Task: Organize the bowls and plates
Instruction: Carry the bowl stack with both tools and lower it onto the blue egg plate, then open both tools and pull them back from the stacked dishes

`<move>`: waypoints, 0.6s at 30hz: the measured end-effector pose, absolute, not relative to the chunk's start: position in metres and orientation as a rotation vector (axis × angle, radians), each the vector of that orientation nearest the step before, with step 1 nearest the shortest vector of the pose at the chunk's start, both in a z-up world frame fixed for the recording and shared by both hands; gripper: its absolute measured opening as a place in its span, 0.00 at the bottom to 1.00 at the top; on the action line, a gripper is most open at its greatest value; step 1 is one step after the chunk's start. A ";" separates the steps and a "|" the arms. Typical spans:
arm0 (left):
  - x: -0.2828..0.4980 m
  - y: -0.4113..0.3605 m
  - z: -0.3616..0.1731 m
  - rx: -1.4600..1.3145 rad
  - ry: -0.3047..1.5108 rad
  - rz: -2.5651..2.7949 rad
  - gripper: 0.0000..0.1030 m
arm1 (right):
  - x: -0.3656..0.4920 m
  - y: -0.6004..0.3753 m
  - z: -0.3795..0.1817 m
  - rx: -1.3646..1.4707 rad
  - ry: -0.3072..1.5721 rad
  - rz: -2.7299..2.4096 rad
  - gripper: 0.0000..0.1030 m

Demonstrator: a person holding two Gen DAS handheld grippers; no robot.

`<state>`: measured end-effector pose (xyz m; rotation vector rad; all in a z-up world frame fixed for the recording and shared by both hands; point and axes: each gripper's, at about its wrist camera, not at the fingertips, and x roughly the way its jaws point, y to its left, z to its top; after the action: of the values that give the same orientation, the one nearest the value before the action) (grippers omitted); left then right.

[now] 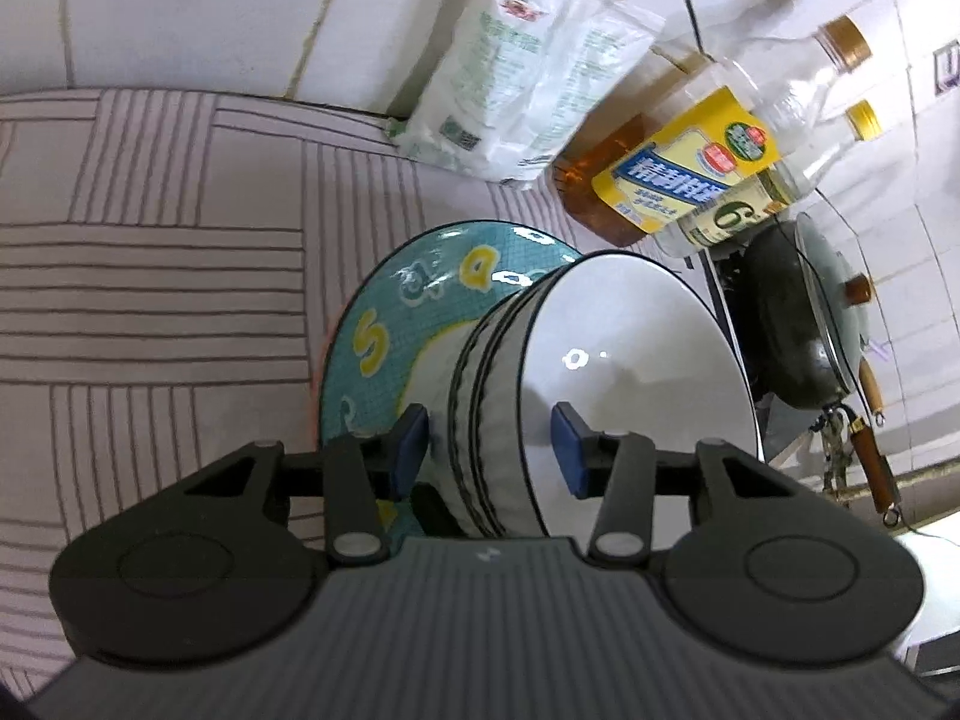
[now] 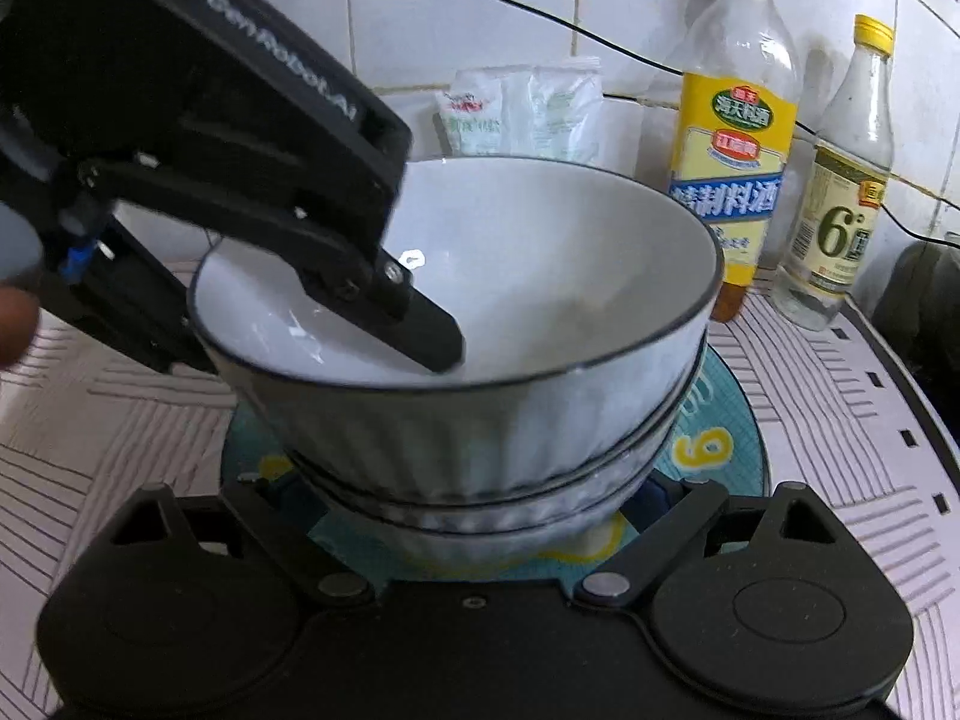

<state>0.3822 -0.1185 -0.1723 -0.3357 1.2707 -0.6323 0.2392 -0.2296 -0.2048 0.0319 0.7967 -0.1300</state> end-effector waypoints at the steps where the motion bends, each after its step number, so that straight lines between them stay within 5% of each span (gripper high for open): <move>1: 0.380 -0.118 -0.169 -0.319 1.265 -0.621 0.41 | 0.237 -0.228 -0.204 0.019 0.799 -0.140 0.94; 9: 0.359 -0.117 -0.135 -0.189 1.193 -0.611 0.55 | 0.212 -0.235 -0.182 0.045 0.842 -0.051 0.95; 18: 0.316 -0.105 -0.082 -0.148 1.097 -0.634 0.56 | 0.181 -0.234 -0.151 0.039 0.796 -0.121 0.95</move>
<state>0.3164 -0.1048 -0.0820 -0.1483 1.0967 -0.6342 0.1813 -0.2336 -0.1509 0.0388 0.7964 -0.1212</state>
